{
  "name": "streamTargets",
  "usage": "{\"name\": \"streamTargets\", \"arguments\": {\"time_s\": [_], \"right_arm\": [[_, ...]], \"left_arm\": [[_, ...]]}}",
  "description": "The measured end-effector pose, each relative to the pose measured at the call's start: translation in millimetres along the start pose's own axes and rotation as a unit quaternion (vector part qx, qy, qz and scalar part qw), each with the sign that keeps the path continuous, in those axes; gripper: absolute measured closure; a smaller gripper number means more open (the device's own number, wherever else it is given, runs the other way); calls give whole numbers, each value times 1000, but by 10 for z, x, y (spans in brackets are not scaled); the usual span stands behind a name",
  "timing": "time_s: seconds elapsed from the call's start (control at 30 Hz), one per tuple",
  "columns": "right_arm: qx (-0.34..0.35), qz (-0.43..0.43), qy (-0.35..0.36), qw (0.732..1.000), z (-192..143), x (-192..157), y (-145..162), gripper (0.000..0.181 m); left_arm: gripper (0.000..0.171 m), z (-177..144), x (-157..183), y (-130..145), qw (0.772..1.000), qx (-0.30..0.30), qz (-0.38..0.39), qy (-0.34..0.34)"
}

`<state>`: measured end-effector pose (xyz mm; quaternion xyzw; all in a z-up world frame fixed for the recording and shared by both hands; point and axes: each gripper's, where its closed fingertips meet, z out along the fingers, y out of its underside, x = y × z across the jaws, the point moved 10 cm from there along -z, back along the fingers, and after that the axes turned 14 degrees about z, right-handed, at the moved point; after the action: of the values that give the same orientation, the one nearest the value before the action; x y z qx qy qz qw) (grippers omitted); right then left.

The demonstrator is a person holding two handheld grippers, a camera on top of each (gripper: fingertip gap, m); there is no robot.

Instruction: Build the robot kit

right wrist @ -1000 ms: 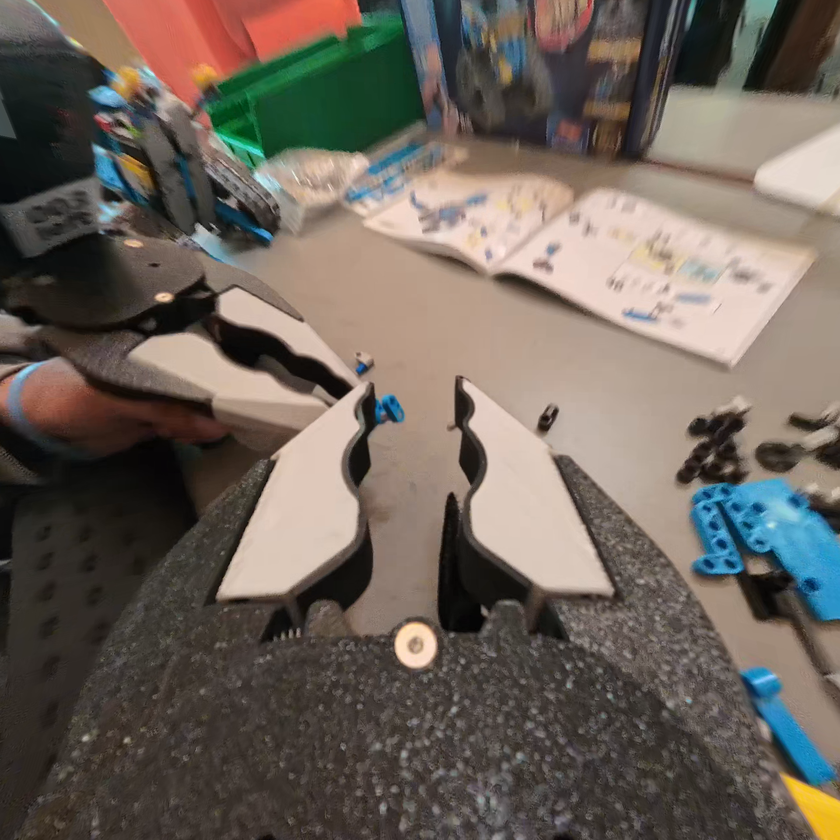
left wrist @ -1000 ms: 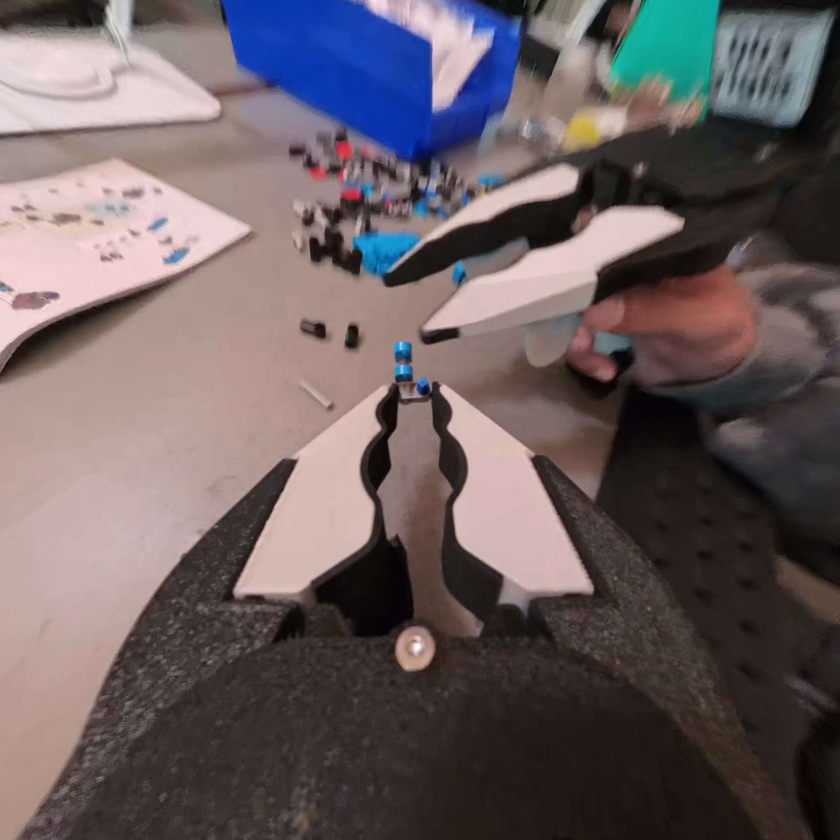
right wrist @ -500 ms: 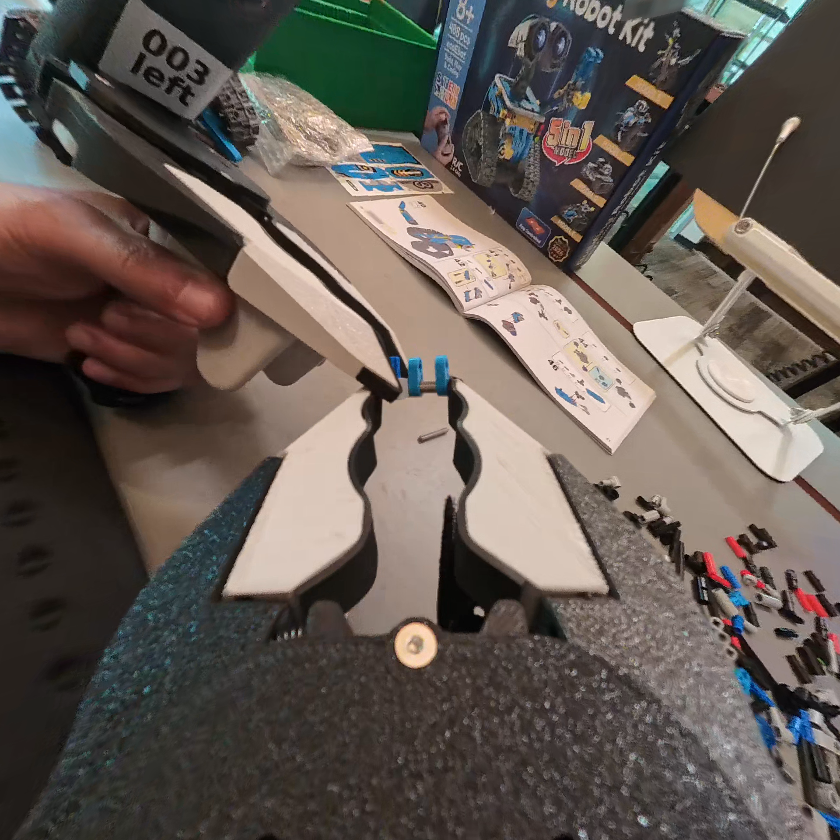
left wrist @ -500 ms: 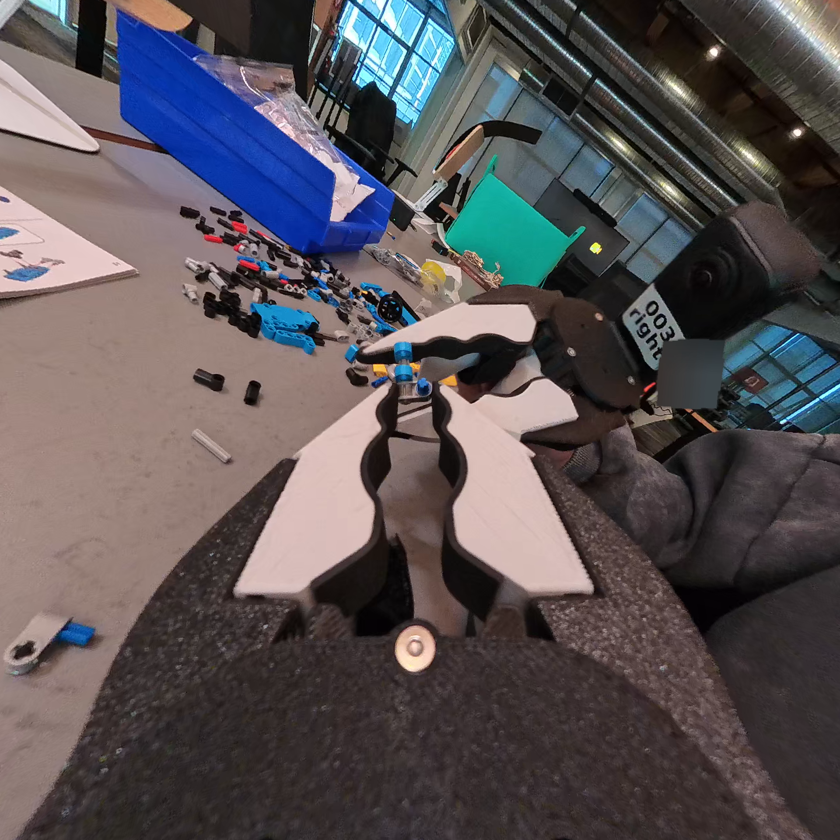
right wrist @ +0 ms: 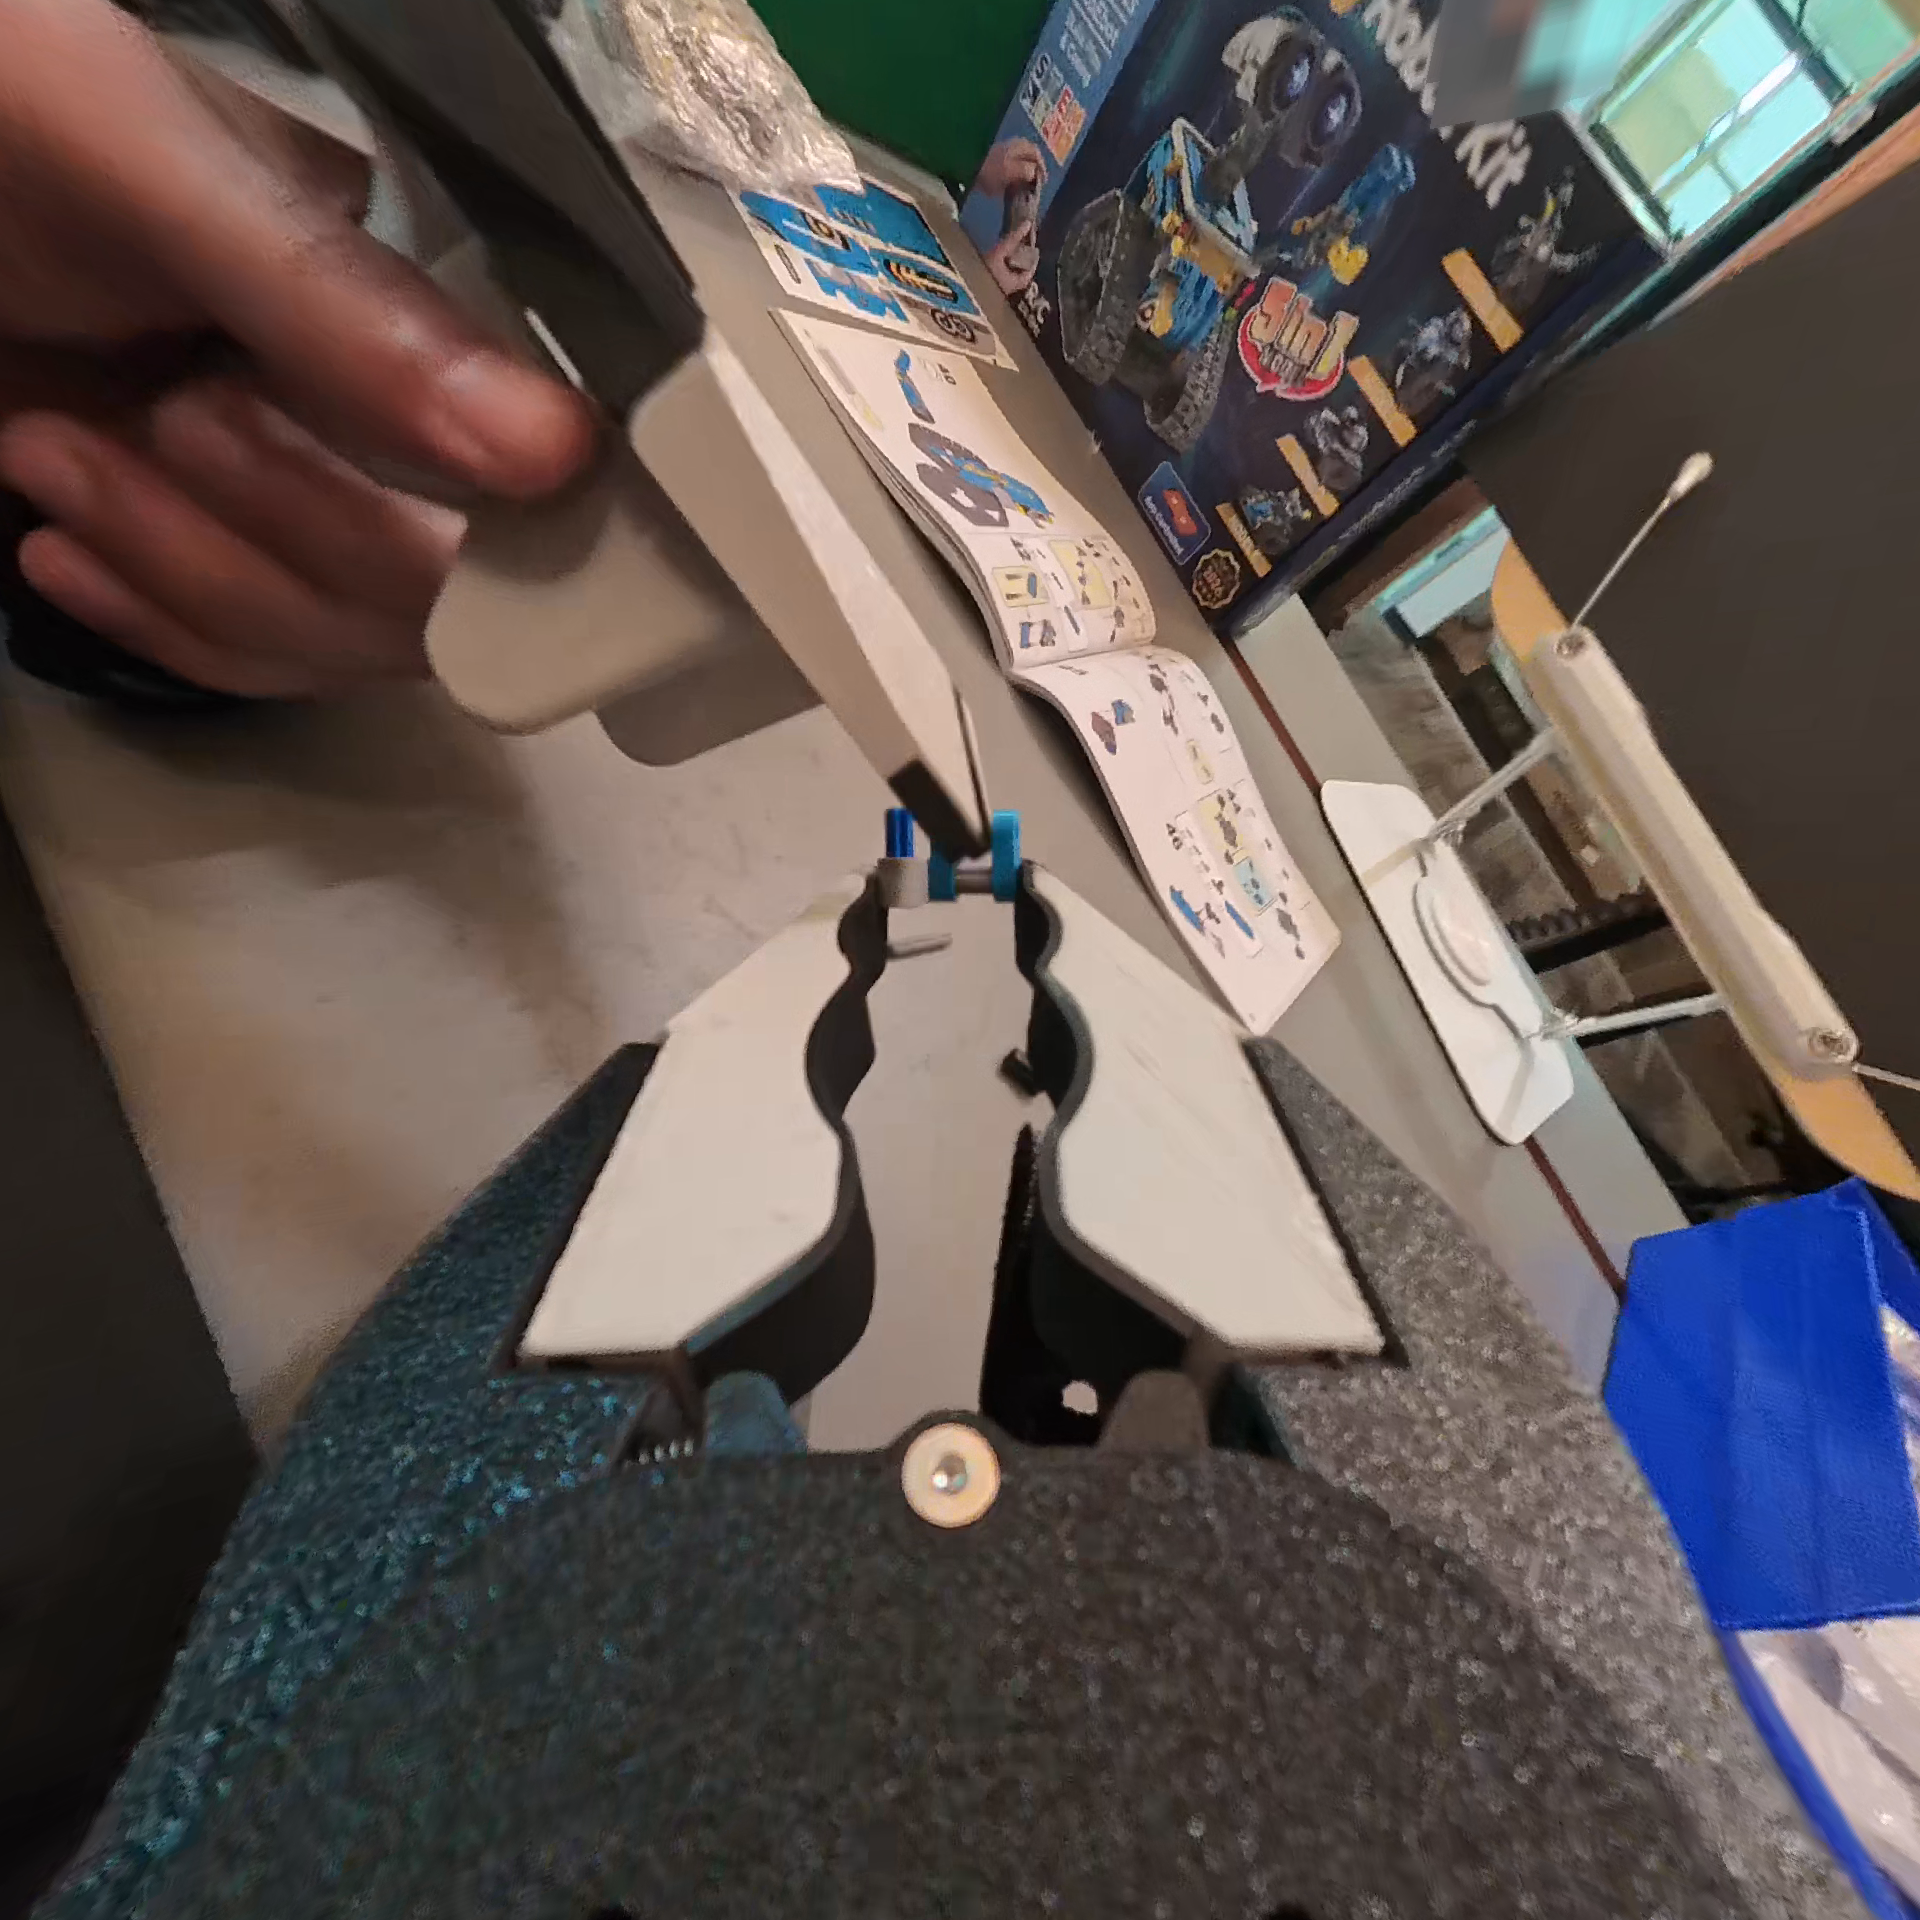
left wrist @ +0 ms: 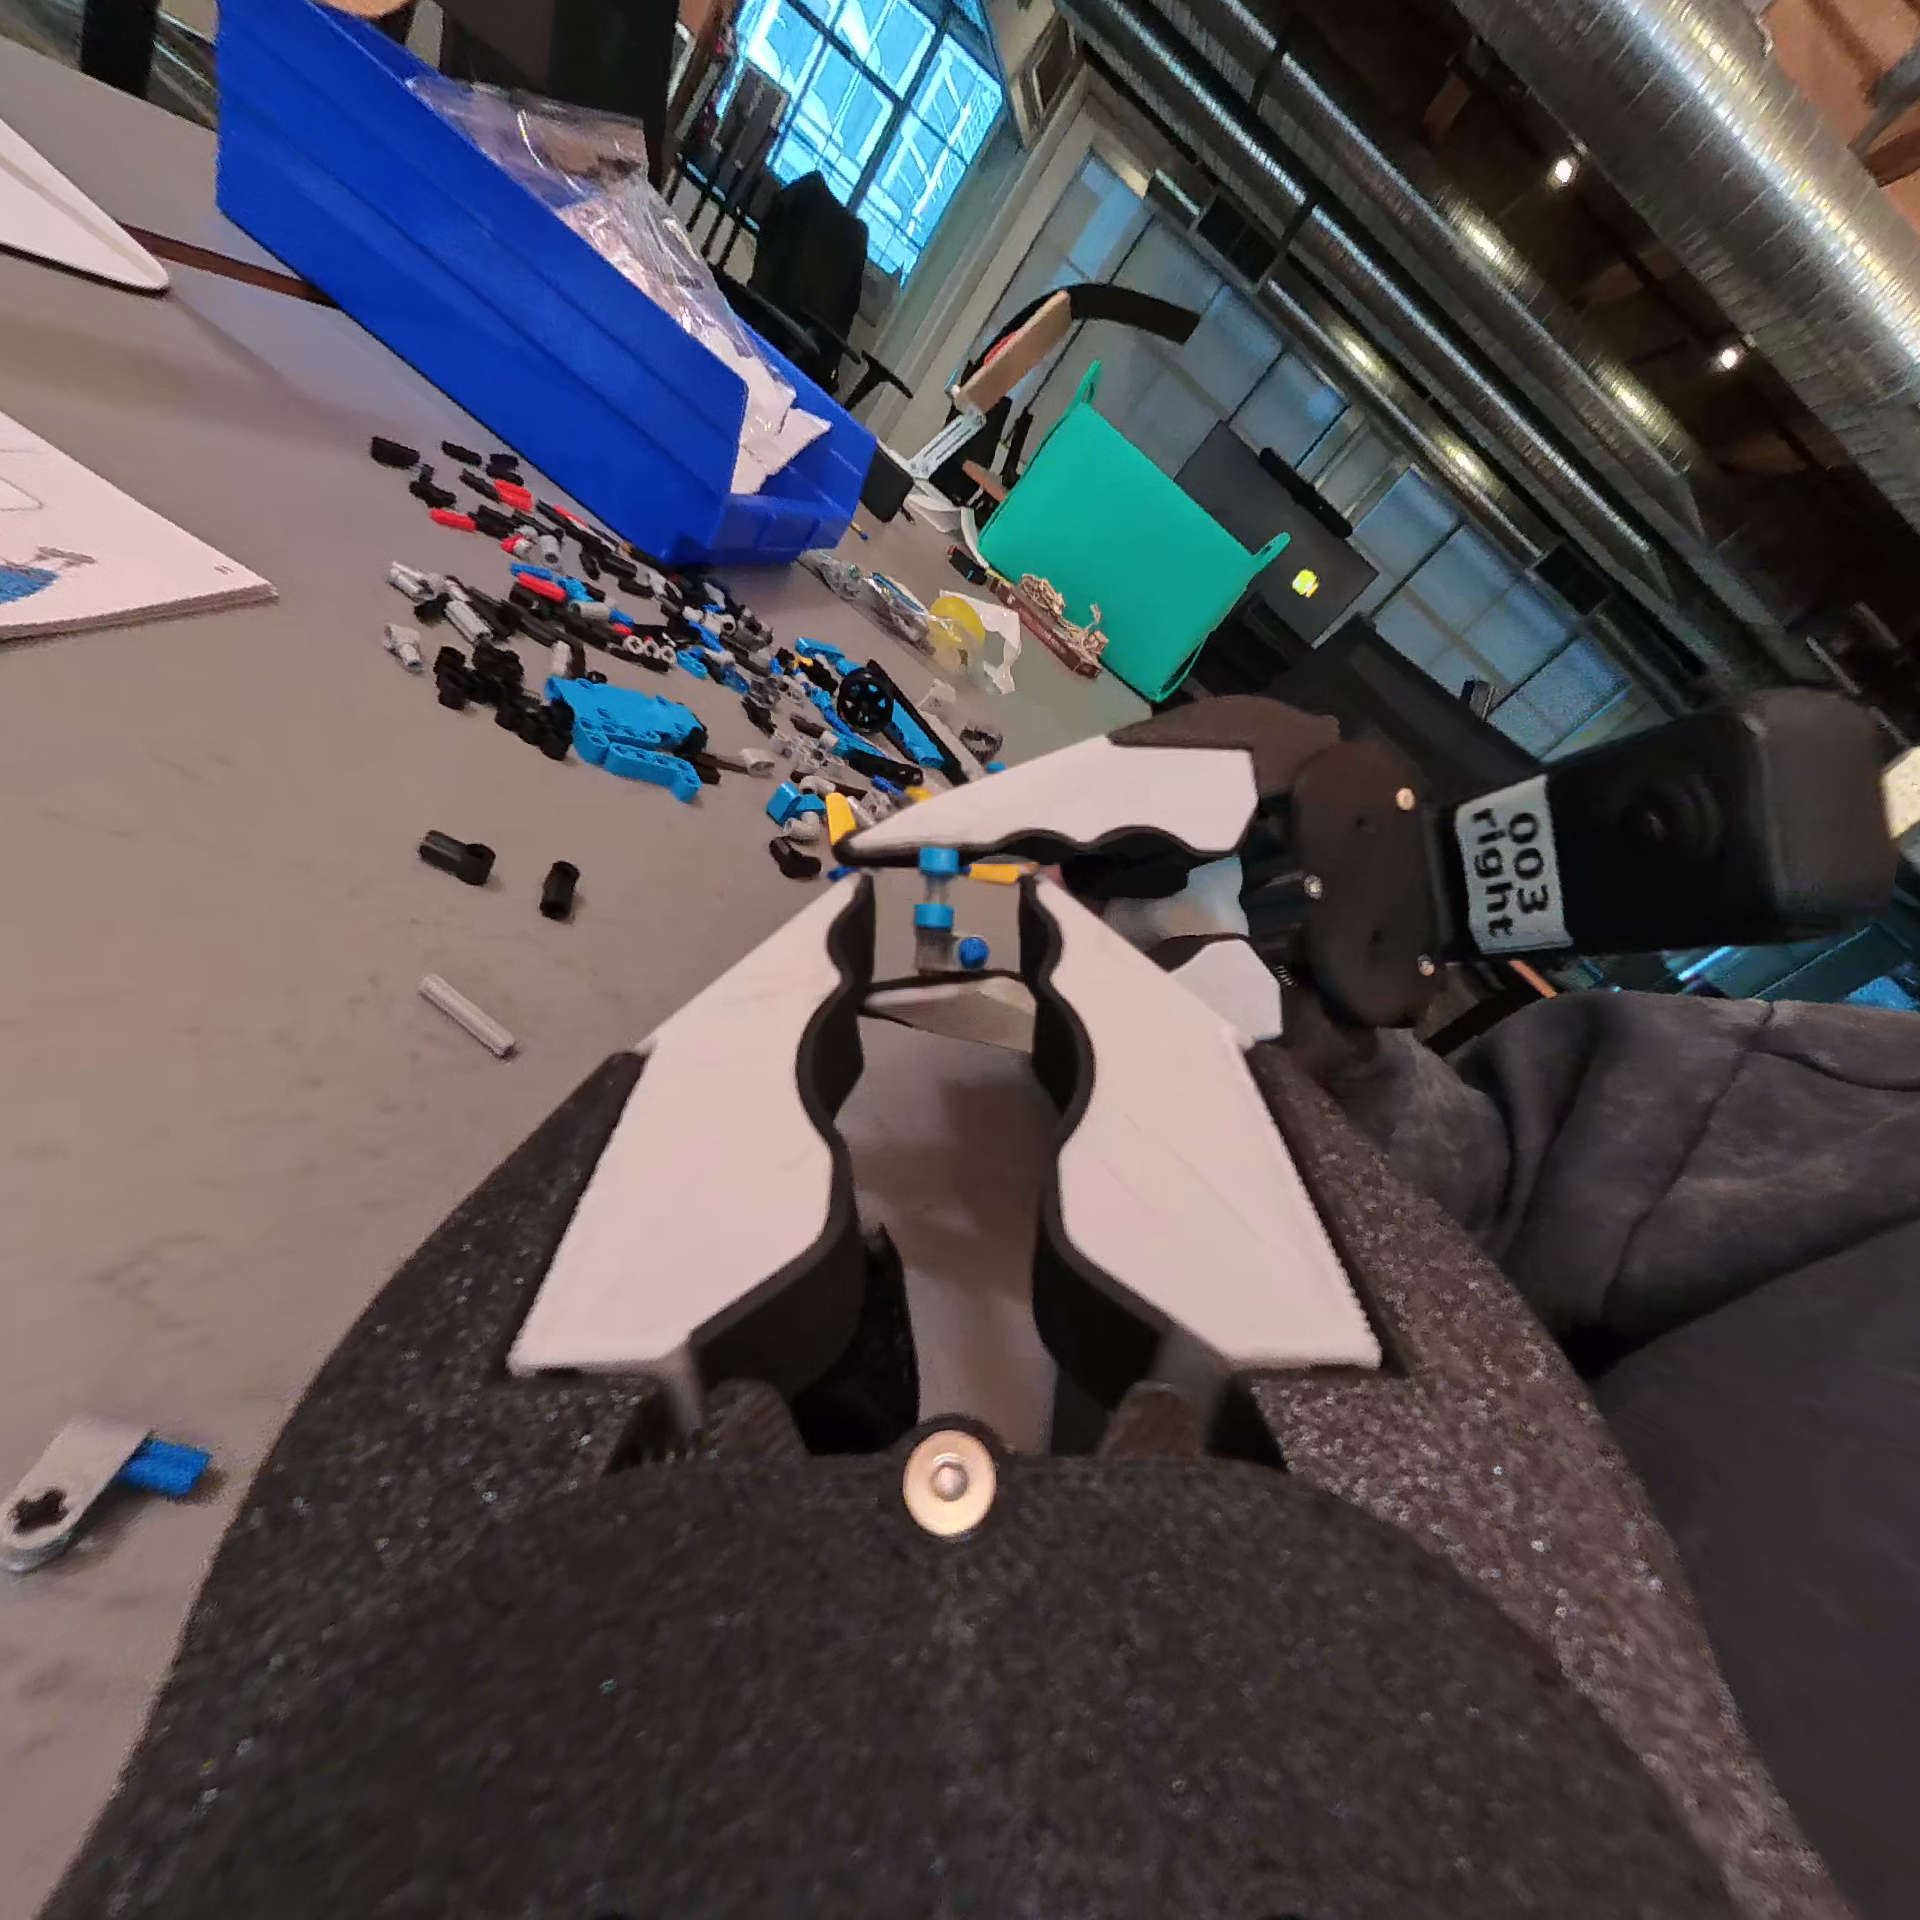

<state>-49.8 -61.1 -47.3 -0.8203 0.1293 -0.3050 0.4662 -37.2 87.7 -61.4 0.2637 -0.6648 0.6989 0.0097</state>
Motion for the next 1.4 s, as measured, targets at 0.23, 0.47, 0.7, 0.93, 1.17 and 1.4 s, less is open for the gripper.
{"name": "streamTargets", "arguments": {"time_s": [0.23,0.47,0.7,0.93,1.17,1.4], "right_arm": [[28,-37,-15,999,-71,-54,-24,157],[34,-70,-33,996,-122,-47,40,157],[26,-50,-38,998,-96,-55,56,157],[19,10,-55,998,-75,-22,56,141],[47,-41,-22,998,-116,-76,22,154],[40,-57,-44,997,-144,-87,1,159]], "left_arm": [[165,-3,69,-10,999,-4,37,16],[157,30,29,25,997,-13,-22,71],[165,27,7,39,999,-24,-11,44],[166,-20,-65,22,999,-3,-32,24],[166,44,-30,56,998,-32,-24,38],[166,39,-39,68,996,-38,-44,63]]}}
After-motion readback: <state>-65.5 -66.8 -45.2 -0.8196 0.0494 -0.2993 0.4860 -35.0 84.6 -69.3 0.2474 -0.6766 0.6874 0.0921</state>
